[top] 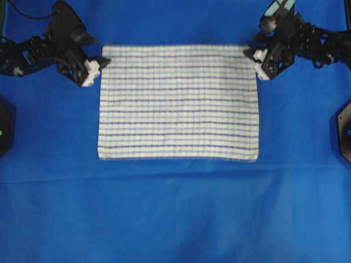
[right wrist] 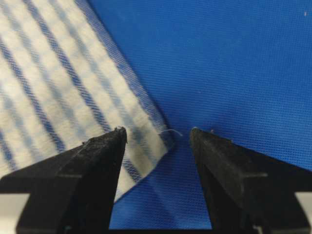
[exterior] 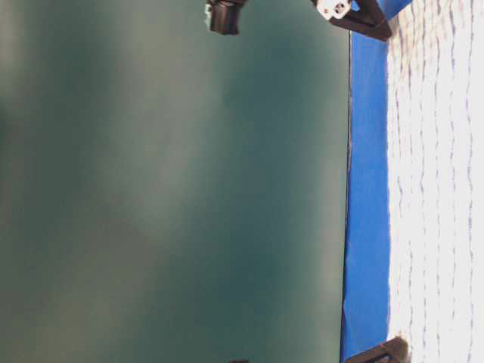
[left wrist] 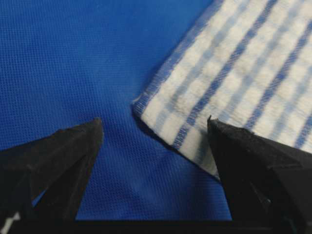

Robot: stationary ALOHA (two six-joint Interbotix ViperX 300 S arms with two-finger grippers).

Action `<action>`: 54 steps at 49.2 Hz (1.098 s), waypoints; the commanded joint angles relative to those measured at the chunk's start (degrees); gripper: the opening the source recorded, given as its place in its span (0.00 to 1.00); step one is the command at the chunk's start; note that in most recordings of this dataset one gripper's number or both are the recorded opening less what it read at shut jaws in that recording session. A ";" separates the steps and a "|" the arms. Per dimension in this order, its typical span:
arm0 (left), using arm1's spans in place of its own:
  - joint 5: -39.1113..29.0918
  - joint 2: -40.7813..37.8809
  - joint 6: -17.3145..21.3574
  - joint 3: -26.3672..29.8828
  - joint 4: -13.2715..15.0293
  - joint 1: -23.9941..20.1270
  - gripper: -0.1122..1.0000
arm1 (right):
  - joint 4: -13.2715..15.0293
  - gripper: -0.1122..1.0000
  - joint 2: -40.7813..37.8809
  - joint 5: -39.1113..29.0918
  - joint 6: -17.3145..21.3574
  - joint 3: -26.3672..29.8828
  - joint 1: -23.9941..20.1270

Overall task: Fold the blue towel.
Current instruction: 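Move both grippers to the towel's far corners and pinch them, then pull the far edge toward the near edge with both grippers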

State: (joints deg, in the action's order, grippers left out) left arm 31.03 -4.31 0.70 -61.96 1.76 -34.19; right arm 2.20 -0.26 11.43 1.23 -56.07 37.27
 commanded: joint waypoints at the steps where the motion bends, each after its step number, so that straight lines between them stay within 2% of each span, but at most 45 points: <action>1: 0.62 -0.26 0.00 1.41 0.00 -0.70 0.86 | 0.00 0.64 -0.35 1.05 -0.09 1.23 0.62; 8: 0.44 -0.26 0.09 1.41 0.00 -1.14 0.83 | 0.00 0.63 -0.70 1.05 -0.09 1.41 1.14; 12: 0.00 -0.26 0.09 1.32 0.00 -1.14 0.77 | 0.09 0.59 -0.79 1.05 -0.18 1.49 1.32; 16: -1.32 -0.26 0.26 1.41 0.00 -1.14 0.62 | 0.26 0.49 -0.70 1.05 -0.26 1.41 1.32; 23: -3.08 -0.35 0.53 1.85 -0.09 -1.14 0.29 | 0.44 0.14 -0.70 0.79 -0.26 1.32 1.32; 28: -3.16 -0.26 0.62 1.76 0.00 -1.14 0.12 | 0.44 0.13 -0.70 0.79 -0.26 1.23 1.32; 43: -3.25 1.23 0.62 1.85 0.00 -1.14 0.12 | 0.53 0.13 -0.18 0.70 -0.18 1.14 1.32; 54: -3.87 6.77 0.44 1.41 0.00 -0.79 0.12 | 0.44 0.13 5.01 0.62 0.26 -0.53 1.05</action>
State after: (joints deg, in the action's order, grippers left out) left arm 27.25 -0.18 1.23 -60.73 1.67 -35.07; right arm 2.55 1.85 11.87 1.41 -56.51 38.41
